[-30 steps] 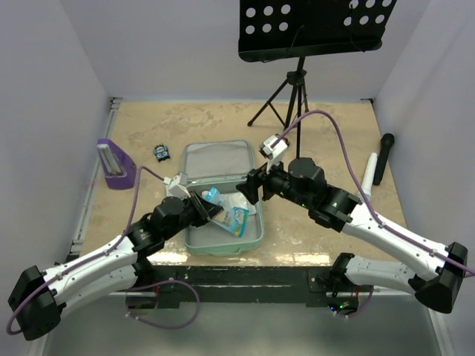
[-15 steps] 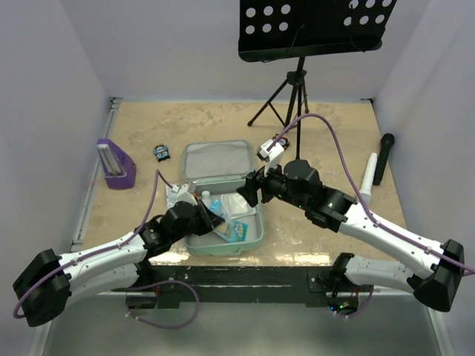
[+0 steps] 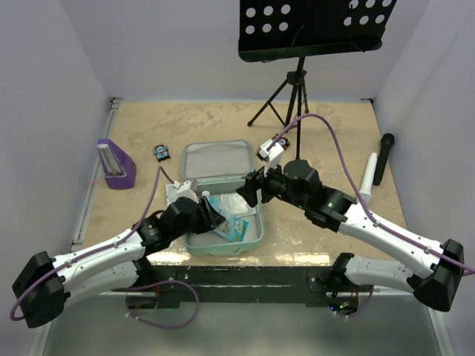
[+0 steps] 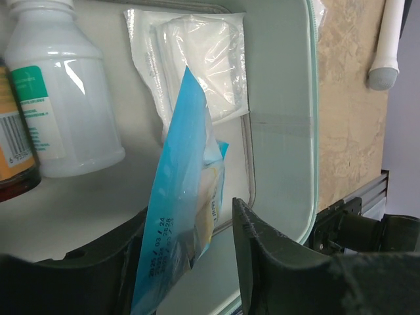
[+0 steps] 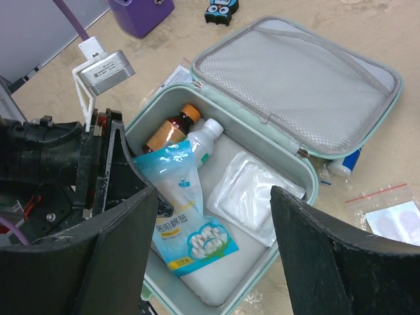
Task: Organize the medicine kit
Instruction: Place the medical item at the medicine box.
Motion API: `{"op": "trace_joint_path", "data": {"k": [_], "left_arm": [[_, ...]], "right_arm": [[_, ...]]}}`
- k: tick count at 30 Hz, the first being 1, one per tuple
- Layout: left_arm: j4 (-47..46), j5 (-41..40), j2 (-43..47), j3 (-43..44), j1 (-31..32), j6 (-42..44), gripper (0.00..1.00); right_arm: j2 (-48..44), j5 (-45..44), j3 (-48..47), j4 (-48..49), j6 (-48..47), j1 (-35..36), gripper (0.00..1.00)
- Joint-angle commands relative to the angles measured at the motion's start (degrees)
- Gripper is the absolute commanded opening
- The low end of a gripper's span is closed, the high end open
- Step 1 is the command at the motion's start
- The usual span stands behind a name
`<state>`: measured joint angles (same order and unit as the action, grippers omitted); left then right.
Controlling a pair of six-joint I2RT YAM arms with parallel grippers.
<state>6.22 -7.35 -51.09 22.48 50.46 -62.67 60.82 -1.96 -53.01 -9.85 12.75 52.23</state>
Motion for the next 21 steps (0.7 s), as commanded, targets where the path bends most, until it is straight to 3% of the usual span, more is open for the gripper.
{"op": "trace_joint_path", "data": {"k": [1,10,21], "left_arm": [[6.7,-1.5,1.7,3.4,0.3,2.7,0.49],[20.2,-9.1,6.2,10.7,0.3,6.8,0.56],[22.0,-16.5,5.3,12.9,0.0,9.2,0.55]], "right_arm": [[0.7,0.5,0.2,1.4,-0.4,0.1,0.74],[2.2,1.6,-0.2,1.2,-0.8,0.1,0.74],[2.7,1.8,-0.2,1.4,-1.0,0.1,0.71]]}}
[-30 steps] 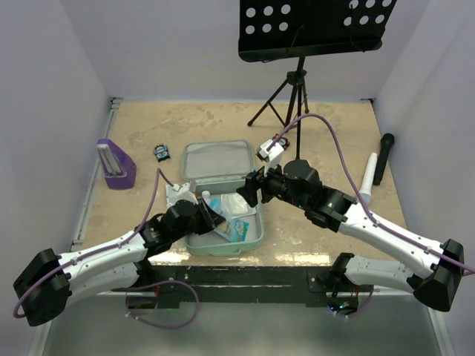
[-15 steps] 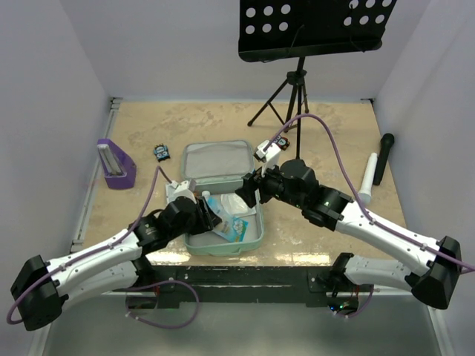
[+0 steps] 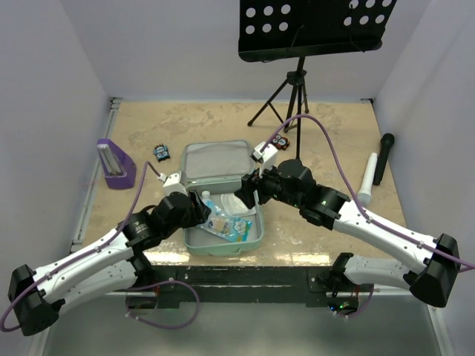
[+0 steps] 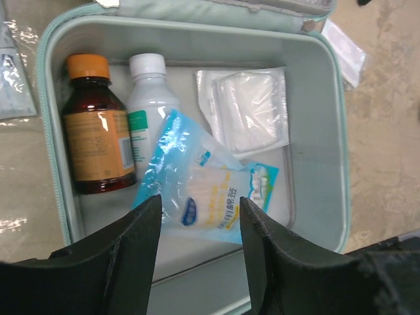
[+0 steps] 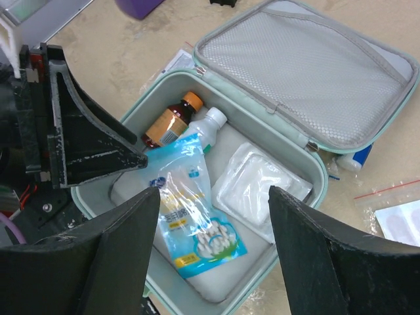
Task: Organize the medicine kit
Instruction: Place the medical item at the medicine box, then adjust the medical item in the medicine box.
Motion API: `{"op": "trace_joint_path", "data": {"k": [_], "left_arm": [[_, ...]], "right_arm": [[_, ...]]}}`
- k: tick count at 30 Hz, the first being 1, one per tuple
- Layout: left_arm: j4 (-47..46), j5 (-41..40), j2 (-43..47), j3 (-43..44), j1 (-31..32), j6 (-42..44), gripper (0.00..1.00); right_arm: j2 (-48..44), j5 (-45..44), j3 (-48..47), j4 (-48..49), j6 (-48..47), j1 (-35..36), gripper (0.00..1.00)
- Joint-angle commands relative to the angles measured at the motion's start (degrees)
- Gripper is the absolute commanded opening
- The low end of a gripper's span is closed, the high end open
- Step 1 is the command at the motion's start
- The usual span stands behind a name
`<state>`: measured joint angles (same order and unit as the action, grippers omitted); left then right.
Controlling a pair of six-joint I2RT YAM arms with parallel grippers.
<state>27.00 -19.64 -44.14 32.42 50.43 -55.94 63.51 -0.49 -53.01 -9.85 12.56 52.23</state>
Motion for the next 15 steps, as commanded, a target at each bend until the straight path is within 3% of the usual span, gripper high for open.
{"op": "trace_joint_path", "data": {"k": [1,8,15], "left_arm": [[1.2,-4.6,-2.2,3.3,0.1,2.9,0.55],[0.2,-5.2,-6.0,4.5,0.0,5.0,0.54],[2.3,-9.2,-6.1,4.8,-0.1,2.7,0.51]], "right_arm": [[0.0,0.3,-0.2,1.4,-0.9,0.1,0.71],[0.1,0.3,0.2,1.8,-0.8,0.1,0.7],[3.7,7.5,-0.2,1.7,-2.1,1.8,0.69]]}}
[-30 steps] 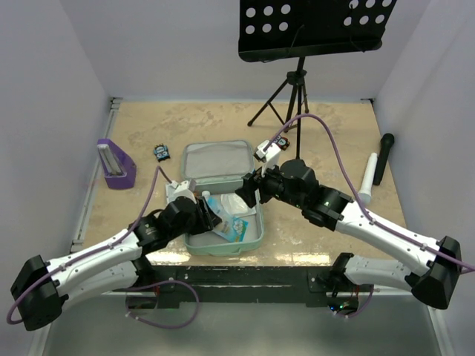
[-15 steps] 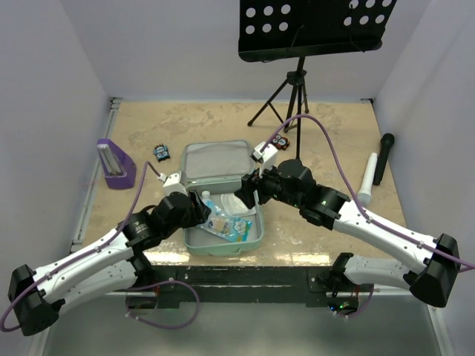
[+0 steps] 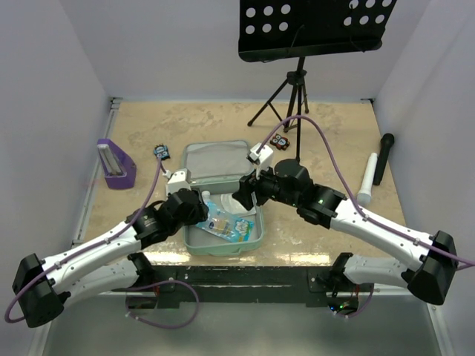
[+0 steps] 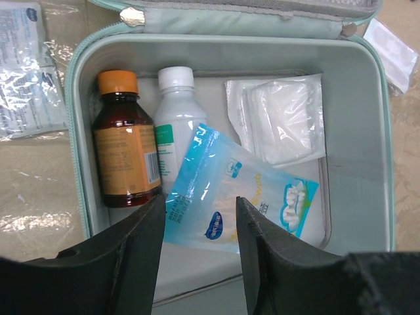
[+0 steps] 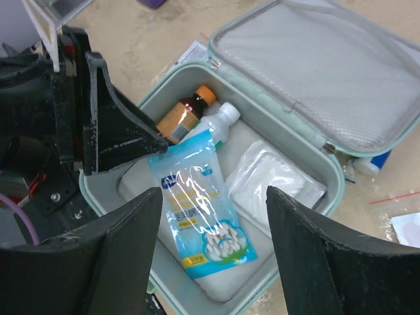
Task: Organize the medicine kit
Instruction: Adjust the medical item in the medicine box.
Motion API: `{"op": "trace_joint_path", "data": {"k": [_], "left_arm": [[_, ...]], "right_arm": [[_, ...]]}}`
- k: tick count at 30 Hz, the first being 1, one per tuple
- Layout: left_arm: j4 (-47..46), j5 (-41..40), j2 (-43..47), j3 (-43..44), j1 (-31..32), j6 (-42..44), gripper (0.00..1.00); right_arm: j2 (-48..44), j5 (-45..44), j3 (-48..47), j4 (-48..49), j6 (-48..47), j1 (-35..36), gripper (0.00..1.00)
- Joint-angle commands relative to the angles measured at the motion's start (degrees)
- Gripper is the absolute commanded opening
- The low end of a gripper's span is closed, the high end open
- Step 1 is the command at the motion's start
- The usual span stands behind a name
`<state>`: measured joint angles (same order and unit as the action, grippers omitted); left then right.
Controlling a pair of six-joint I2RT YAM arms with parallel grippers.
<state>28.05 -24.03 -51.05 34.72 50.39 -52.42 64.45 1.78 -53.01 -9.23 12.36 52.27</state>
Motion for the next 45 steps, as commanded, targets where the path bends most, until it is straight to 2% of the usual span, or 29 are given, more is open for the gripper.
{"op": "trace_joint_path", "data": {"k": [1,4,8,12,18,20,23,25,29,32,45], "left_arm": [[2.1,-6.3,1.4,2.5,-0.1,-2.1,0.52],[4.0,-9.0,4.2,2.6,-0.8,-5.1,0.51],[5.3,-11.2,7.6,0.9,-2.7,-8.0,0.51],[4.8,-10.1,9.2,-1.3,-4.9,-9.0,0.5],[4.5,-9.3,10.7,-3.3,-5.6,-9.1,0.49],[4.7,-9.3,11.6,-3.6,-5.6,-8.9,0.49],[5.3,-9.5,12.7,-4.1,-5.6,-9.0,0.49],[5.5,-9.6,13.5,-4.7,-5.6,-9.2,0.49],[5.4,-9.2,14.1,-5.5,-5.6,-9.7,0.49],[5.3,-8.6,13.6,-5.1,-5.6,-8.9,0.49],[4.6,-9.8,17.5,-7.5,-5.6,-10.2,0.48]], "right_arm": [[4.1,5.3,-0.7,0.3,-2.3,2.9,0.7],[8.3,3.2,-1.9,-1.5,-3.0,6.5,0.72],[11.2,-0.5,-2.1,-0.4,-0.9,7.2,0.7],[14.2,-2.8,-3.4,1.9,2.2,7.2,0.65],[21.6,-2.1,-7.3,6.2,2.8,7.1,0.64],[23.9,-3.5,-8.9,6.2,3.3,6.7,0.58],[26.9,-7.6,-11.0,4.8,5.0,5.6,0.4],[27.7,-10.8,-11.7,4.5,5.6,4.9,0.31],[30.5,-13.3,-13.5,2.5,4.6,4.1,0.21],[32.7,-13.6,-15.2,0.4,2.1,4.1,0.17],[36.1,-9.0,-14.5,1.6,1.4,4.3,0.14]]}}
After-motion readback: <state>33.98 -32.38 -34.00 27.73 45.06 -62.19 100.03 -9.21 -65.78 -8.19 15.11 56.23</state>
